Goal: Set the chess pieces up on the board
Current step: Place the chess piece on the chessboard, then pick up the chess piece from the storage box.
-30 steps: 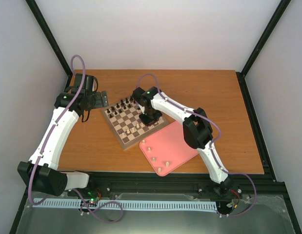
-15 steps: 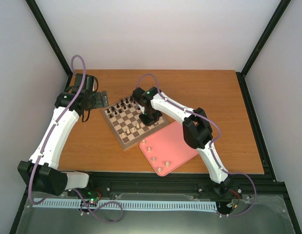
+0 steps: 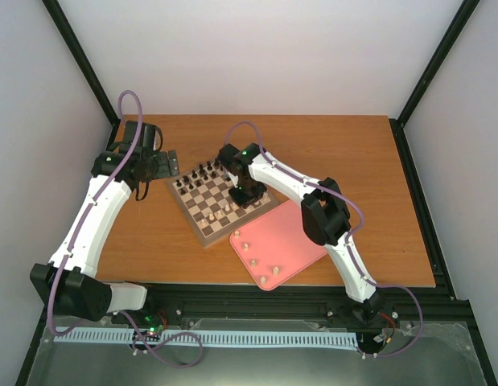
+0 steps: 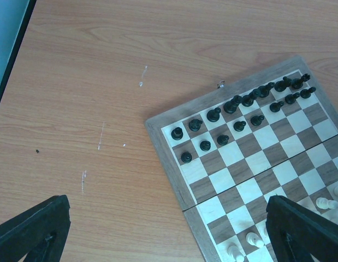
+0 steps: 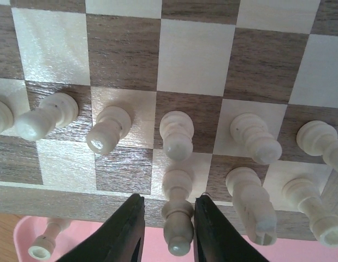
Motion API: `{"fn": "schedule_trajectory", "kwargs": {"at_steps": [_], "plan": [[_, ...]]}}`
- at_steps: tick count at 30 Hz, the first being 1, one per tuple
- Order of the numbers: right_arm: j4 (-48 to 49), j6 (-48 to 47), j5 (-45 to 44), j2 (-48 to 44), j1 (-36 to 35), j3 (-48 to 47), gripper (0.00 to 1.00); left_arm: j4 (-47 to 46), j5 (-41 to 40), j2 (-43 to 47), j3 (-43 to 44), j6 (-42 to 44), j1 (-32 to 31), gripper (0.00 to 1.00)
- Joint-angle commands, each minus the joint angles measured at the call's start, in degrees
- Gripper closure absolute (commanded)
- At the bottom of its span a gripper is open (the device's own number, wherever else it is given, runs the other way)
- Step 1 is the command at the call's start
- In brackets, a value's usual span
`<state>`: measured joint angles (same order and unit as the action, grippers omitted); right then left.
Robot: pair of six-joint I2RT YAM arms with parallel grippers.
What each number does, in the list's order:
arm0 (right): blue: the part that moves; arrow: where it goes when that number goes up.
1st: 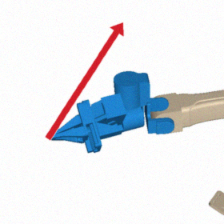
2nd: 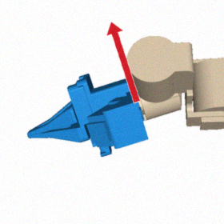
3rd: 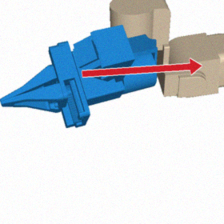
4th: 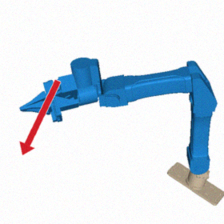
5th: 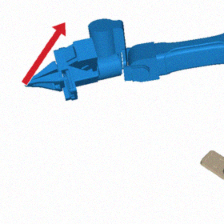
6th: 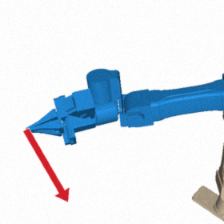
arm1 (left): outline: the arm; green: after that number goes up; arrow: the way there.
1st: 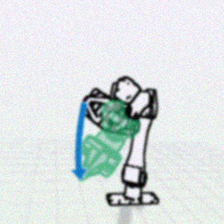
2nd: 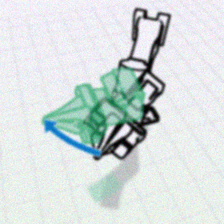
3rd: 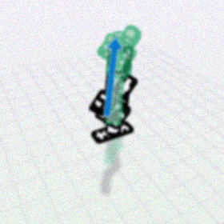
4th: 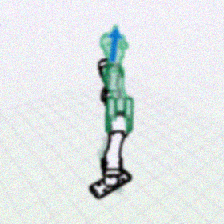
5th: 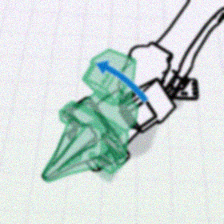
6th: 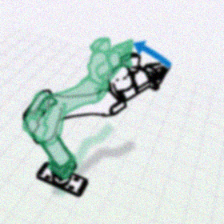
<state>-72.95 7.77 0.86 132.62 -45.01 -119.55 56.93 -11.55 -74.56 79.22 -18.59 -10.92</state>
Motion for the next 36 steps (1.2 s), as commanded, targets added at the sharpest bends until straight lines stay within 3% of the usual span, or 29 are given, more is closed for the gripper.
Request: {"fn": "schedule_trajectory", "kwargs": {"at_steps": [1,11,21,30,36], "plan": [[0.59,-0.15,1.14,-3.78,0.28,-1.44,0.72,-0.62,-0.18,-0.23,0.98,0.48,0.37,0.0],[-1.14,3.03,0.0,-15.17,-0.41,3.89,0.54,-0.49,-0.22,-0.58,1.3,0.48,0.37,0.0],[2.92,8.62,-0.33,-31.24,-2.64,28.31,0.35,-0.39,-0.08,-0.66,1.24,0.53,0.37,0.0],[6.47,14.02,1.1,-38.67,-9.93,45.2,0.34,-0.49,0.55,-1.62,1.49,0.31,0.37,0.0],[9.14,15.76,3.81,-40.06,-11.64,51.01,0.37,-0.58,1.21,-2.01,1.33,0.09,0.35,0.0]]}}
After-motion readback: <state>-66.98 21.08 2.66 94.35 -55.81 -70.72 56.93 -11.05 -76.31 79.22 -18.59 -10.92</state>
